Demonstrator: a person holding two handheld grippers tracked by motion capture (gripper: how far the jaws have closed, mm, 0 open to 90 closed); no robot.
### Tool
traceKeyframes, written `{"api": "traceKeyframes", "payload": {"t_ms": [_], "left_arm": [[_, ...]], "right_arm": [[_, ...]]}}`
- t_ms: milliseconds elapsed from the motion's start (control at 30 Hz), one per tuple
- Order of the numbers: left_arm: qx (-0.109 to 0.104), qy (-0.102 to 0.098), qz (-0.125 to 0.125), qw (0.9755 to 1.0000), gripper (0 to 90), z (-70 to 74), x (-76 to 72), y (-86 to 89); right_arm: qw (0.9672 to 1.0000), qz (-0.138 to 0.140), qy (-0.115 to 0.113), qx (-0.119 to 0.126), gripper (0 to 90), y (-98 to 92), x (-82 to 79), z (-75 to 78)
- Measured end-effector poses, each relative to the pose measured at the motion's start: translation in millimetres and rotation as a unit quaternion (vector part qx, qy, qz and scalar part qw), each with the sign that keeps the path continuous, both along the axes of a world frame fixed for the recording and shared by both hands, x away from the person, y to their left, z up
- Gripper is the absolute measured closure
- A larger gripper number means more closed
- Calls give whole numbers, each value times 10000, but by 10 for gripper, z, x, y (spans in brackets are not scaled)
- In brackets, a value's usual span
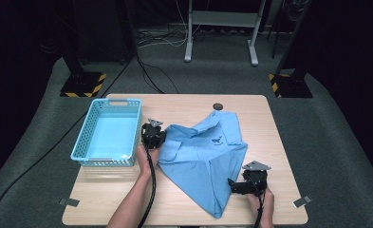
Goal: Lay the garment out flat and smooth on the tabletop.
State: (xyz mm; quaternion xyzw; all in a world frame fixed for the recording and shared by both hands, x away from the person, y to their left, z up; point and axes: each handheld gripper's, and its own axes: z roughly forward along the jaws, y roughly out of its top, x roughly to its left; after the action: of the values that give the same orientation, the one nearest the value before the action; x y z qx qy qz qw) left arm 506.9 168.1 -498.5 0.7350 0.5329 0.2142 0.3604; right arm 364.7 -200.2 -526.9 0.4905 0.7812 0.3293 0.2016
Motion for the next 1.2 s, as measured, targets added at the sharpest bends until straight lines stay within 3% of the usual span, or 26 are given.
{"api": "traceKeyframes", "payload": {"t_ms": [200, 533, 900, 967, 1033, 1200], "left_arm": [[125, 121, 206, 9996, 853, -55, 50, 36], [285, 244, 667, 9971, 831, -157, 104, 86], [561, 162, 753, 9955, 785, -158, 129, 38], [600, 161, 753, 9952, 742, -155, 129, 31], [580, 179, 726, 9955, 648, -148, 126, 25], [771, 125, 662, 9947, 368, -108, 57, -62]], "right_arm": [[10000, 0, -1, 0, 8, 0, 0, 0], [10000, -1, 1, 2, 8, 0, 0, 0], [10000, -5, 0, 2, 8, 0, 0, 0], [10000, -5, 1, 2, 8, 0, 0, 0], [10000, -8, 5, 4, 8, 0, 0, 0], [10000, -9, 2, 0, 8, 0, 1, 0]]}}
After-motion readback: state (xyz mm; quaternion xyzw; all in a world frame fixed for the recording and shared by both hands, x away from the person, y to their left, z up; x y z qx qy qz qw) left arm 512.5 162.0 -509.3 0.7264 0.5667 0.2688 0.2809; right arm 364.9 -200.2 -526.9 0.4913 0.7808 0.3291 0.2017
